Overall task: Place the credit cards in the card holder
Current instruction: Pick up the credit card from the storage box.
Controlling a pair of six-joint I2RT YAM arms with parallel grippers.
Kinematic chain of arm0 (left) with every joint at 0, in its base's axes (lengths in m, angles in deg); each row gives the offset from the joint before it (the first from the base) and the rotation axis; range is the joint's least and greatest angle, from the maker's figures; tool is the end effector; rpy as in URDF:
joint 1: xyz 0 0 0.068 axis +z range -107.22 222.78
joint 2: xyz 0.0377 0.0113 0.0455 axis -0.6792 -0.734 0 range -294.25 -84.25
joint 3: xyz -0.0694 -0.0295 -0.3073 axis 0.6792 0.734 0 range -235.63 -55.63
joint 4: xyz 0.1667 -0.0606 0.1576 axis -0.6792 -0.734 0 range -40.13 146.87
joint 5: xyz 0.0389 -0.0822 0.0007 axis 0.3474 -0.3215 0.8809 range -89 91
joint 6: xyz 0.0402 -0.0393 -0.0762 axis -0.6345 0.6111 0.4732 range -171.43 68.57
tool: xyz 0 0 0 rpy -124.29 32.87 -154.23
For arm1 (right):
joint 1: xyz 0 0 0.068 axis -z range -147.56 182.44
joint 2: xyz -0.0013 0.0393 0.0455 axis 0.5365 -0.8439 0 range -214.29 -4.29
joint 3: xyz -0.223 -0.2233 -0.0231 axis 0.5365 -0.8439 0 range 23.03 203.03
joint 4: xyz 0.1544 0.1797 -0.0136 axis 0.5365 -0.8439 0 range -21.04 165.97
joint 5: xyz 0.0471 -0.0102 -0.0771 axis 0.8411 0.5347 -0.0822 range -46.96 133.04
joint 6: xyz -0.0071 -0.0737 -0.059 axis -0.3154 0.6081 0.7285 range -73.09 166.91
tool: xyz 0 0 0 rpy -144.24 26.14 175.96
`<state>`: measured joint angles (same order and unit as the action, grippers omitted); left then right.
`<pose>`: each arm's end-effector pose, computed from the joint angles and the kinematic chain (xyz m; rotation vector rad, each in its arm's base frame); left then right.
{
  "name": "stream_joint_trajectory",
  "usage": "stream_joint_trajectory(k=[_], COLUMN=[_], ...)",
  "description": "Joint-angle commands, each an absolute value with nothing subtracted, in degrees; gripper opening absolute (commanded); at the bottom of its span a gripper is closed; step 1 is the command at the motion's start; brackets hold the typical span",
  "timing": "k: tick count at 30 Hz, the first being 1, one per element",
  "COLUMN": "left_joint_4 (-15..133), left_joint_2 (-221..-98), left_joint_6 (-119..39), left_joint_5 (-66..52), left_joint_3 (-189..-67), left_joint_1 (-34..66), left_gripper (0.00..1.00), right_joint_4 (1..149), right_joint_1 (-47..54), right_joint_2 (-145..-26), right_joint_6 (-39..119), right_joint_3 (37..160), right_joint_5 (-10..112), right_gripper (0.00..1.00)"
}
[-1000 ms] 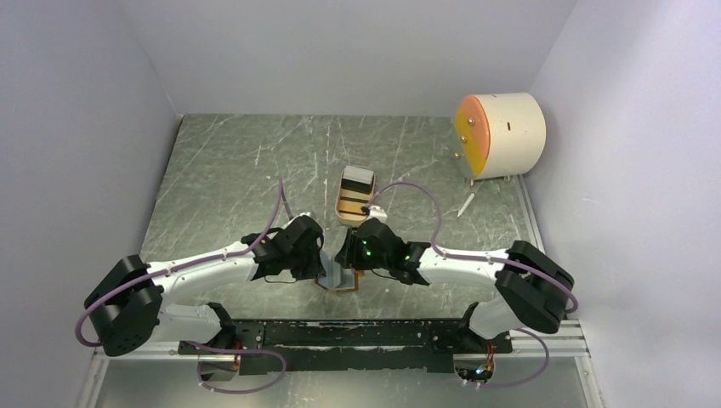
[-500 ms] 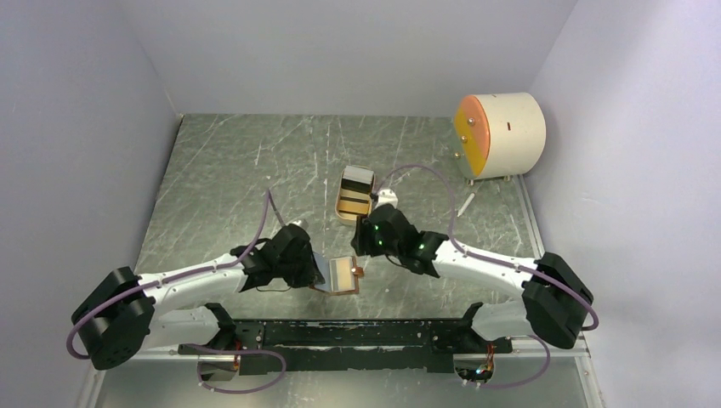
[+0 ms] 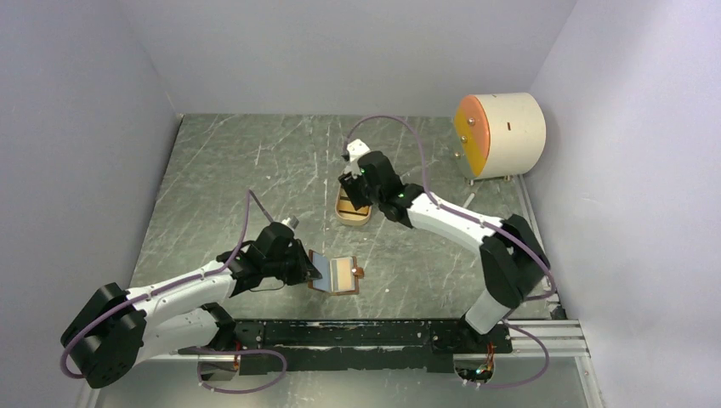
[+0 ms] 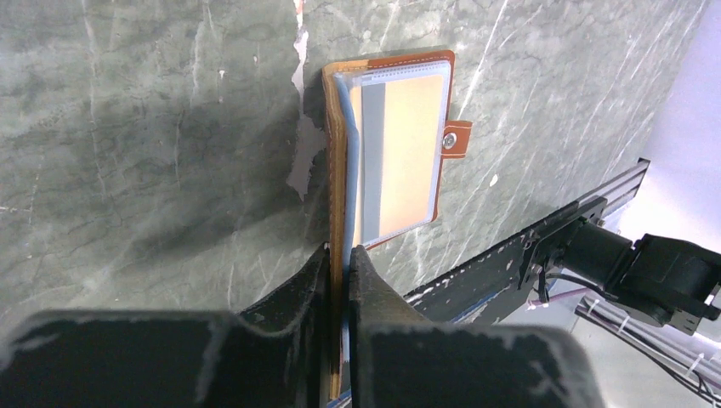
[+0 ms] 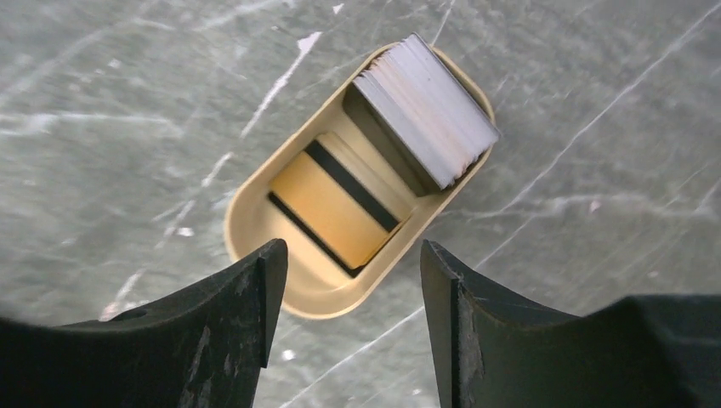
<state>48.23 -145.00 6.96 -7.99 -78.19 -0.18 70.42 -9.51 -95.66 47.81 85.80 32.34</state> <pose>0.1275 -0.1372 0.1791 -0.2715 2.6124 -0.9343 0.2926 0.2417 0.2813 -0.6894 2.0499 0.2122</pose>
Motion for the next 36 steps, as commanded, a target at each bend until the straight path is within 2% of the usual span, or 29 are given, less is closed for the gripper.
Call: stream_joint_trajectory(k=[1, 13, 24, 36], left_joint_4=[51.91, 55.36, 57.90, 57.73], left_joint_2=[-143.98, -141.32, -144.15, -144.11], left_joint_6=[5.13, 3.62, 2.60, 3.33], left_joint_5=[-11.58, -15.11, -17.87, -17.37], left_joint_3=[-77.02, -74.99, -75.97, -76.04], left_joint_1=[0.31, 0.26, 0.33, 0.32], left_gripper=[0.09, 0.11, 0.14, 0.15], right_joint_4=[69.02, 69.94, 72.28, 76.28], right_joint_1=[-8.18, -6.45, -6.03, -5.48], right_joint_2=[-101.91, -114.15, -120.21, -121.81], right_joint_6=[63.62, 79.18, 84.63, 87.01], right_joint_3=[92.37, 100.68, 102.84, 103.46], right_joint_5=[30.51, 31.51, 31.52, 23.40], right_gripper=[0.63, 0.64, 0.64, 0.61])
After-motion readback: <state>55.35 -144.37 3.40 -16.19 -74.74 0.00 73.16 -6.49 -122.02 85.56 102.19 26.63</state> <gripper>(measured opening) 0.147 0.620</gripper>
